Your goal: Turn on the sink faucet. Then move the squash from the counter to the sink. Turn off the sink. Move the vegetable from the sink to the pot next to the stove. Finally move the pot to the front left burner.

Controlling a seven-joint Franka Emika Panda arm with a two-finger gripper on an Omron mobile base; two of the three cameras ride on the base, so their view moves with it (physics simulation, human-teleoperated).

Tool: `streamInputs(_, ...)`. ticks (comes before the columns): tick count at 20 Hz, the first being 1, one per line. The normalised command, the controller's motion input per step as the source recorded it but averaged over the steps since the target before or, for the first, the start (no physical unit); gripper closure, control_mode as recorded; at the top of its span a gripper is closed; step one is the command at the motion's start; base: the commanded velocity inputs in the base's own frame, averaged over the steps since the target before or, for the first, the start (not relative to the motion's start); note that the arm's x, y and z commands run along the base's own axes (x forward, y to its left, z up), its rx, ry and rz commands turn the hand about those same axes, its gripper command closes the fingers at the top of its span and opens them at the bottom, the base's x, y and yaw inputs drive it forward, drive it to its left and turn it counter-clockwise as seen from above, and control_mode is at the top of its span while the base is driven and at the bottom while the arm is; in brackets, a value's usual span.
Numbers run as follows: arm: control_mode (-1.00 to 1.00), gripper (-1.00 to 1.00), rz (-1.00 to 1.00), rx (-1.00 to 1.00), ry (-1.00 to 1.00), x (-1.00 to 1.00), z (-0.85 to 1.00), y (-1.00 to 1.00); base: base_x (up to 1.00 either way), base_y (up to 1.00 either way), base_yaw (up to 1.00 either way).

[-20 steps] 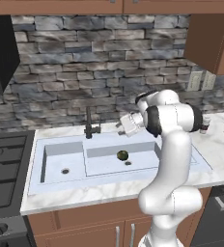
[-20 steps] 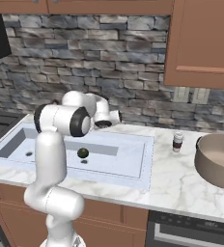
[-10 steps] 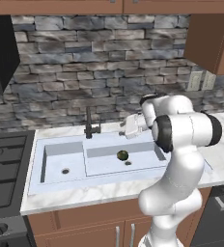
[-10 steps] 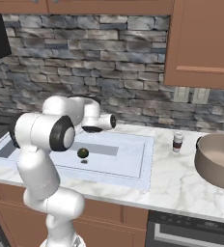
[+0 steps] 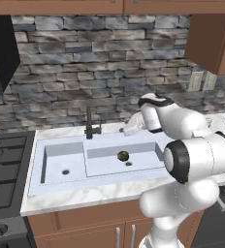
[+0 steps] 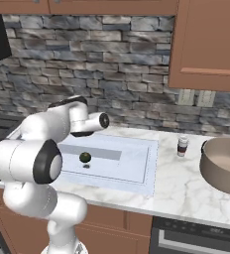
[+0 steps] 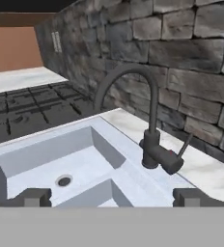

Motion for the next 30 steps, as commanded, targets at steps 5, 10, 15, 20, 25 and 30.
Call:
streamInputs(5, -1.00, -1.00, -0.18, -0.11, 0.15, -0.33, 0.33, 0.00, 0.00, 0.00, 0.00)
streamInputs(10, -1.00, -1.00, -0.17, -0.11, 0.19, -0.38, 0.08, 0.00, 0.00, 0.00, 0.00)
streamInputs(15, -1.00, -1.00, -0.14, -0.11, 0.30, -0.32, 0.05, 0.00, 0.00, 0.00, 0.00)
streamInputs(20, -1.00, -1.00, -0.14, -0.07, 0.32, -0.12, -0.02, 0.00, 0.00, 0.00, 0.00)
streamInputs(25, -1.00, -1.00, -0.10, -0.04, 0.13, -0.04, -0.33, -0.08, 0.00, 0.00, 0.00)
streamInputs(30, -1.00, -1.00, -0.04, -0.07, 0.04, 0.00, -0.36, -0.12, 0.00, 0.00, 0.00)
